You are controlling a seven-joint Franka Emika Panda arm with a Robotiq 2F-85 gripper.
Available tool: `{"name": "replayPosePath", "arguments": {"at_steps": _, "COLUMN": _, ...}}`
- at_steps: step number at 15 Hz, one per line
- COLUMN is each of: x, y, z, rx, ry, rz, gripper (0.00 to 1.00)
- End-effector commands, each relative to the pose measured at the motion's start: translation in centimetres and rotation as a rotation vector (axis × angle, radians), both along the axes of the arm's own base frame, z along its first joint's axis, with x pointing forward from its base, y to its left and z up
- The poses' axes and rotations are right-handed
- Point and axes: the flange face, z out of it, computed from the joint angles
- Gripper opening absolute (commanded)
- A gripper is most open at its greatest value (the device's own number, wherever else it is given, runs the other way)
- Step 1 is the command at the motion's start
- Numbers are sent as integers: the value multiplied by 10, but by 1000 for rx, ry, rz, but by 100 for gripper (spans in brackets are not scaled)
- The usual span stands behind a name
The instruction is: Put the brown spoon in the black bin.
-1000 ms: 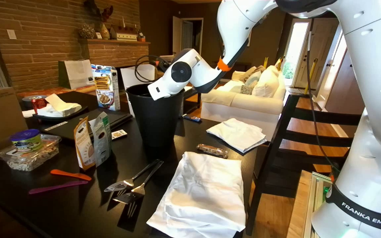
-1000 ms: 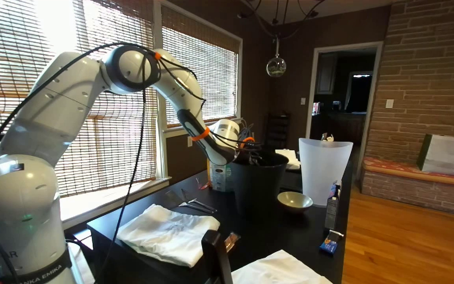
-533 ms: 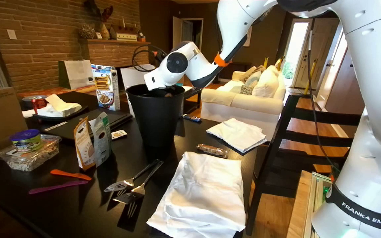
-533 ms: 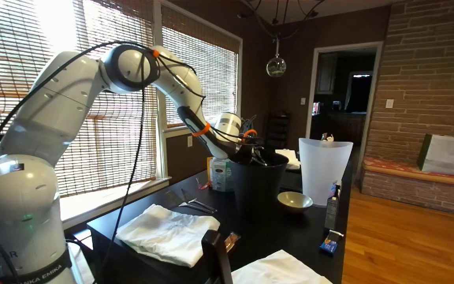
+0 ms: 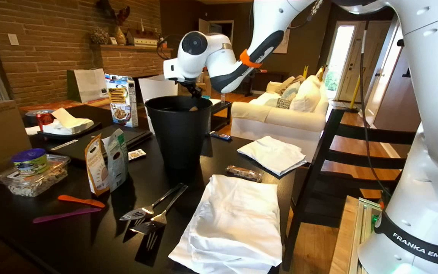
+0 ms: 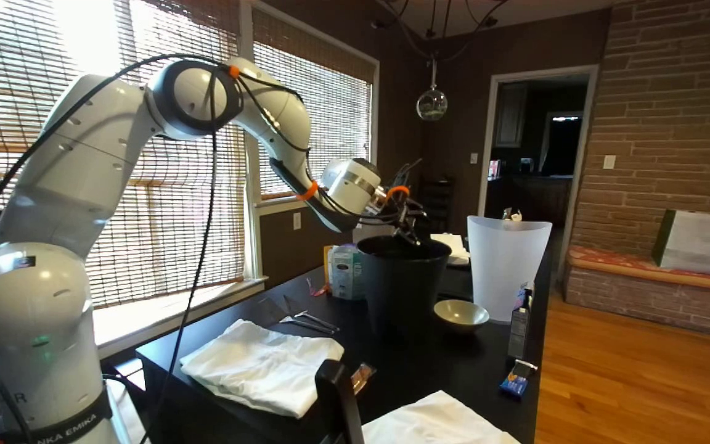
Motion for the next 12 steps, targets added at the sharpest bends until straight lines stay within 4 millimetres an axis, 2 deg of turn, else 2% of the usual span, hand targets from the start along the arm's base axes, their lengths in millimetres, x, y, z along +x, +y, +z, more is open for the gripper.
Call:
{"name": "replayPosePath", "arguments": {"at_steps": 1, "x": 3, "y": -4, "z": 30, "rx": 116, "ry": 37, "rz": -131, "gripper": 100}}
{"name": "replayPosePath", "arguments": {"at_steps": 12, "x": 16, "y": -12, "z": 100, "rx": 502, "ry": 95, "rz": -473, "gripper": 100}}
